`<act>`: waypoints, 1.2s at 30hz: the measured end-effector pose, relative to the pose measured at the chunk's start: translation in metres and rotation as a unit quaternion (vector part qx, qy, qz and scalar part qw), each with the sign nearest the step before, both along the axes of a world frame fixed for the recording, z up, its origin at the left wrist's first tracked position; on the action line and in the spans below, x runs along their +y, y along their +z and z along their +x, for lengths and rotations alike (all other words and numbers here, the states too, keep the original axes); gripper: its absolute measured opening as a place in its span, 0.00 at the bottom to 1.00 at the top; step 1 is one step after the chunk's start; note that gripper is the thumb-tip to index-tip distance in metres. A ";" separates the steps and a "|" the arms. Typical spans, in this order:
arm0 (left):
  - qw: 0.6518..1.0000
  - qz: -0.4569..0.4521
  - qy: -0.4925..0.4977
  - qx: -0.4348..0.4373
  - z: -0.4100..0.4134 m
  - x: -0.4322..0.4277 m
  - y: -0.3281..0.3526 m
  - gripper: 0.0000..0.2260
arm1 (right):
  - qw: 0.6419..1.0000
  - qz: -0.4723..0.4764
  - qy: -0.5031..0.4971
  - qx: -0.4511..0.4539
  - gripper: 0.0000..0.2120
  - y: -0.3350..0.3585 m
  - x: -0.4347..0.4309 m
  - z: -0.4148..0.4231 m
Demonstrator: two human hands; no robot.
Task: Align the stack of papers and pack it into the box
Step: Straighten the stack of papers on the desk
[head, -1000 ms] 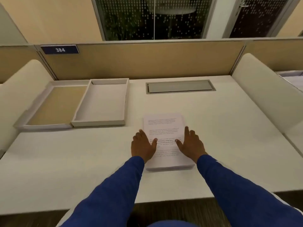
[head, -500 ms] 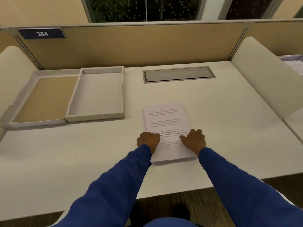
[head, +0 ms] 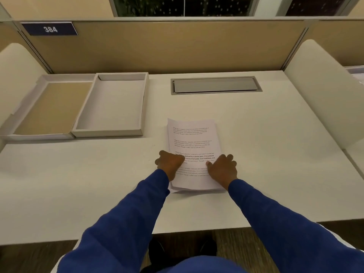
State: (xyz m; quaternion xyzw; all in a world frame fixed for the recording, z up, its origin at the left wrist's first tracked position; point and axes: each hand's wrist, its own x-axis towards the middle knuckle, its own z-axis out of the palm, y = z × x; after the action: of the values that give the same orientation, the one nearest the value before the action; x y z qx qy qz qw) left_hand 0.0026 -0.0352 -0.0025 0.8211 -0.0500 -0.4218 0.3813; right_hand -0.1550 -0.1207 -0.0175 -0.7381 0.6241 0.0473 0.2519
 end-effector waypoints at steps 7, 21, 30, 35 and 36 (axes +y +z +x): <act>0.993 -0.091 0.010 0.069 -0.001 0.005 0.005 0.34 | 1.000 -0.005 0.023 -0.007 0.30 0.001 -0.003 -0.004; 0.996 -0.071 0.048 -0.003 0.015 0.005 -0.013 0.08 | 0.998 -0.019 0.053 -0.025 0.30 -0.003 -0.006 -0.016; 0.974 -0.133 -0.038 0.180 0.030 0.002 -0.013 0.17 | 0.998 -0.015 0.049 -0.028 0.30 -0.002 -0.007 -0.017; 0.965 -0.210 -0.088 0.133 0.026 0.005 -0.010 0.20 | 0.995 0.061 0.016 -0.084 0.34 0.001 -0.028 -0.021; 0.960 -0.228 -0.090 0.133 0.025 0.008 -0.007 0.19 | 0.989 0.083 -0.003 -0.123 0.34 0.003 -0.034 -0.023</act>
State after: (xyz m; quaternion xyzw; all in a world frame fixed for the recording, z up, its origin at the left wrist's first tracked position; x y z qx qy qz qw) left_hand 0.0281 -0.0273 -0.0093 0.6410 -0.1675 -0.5369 0.5223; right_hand -0.1775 -0.1551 -0.0146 -0.7131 0.5841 0.0073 0.3877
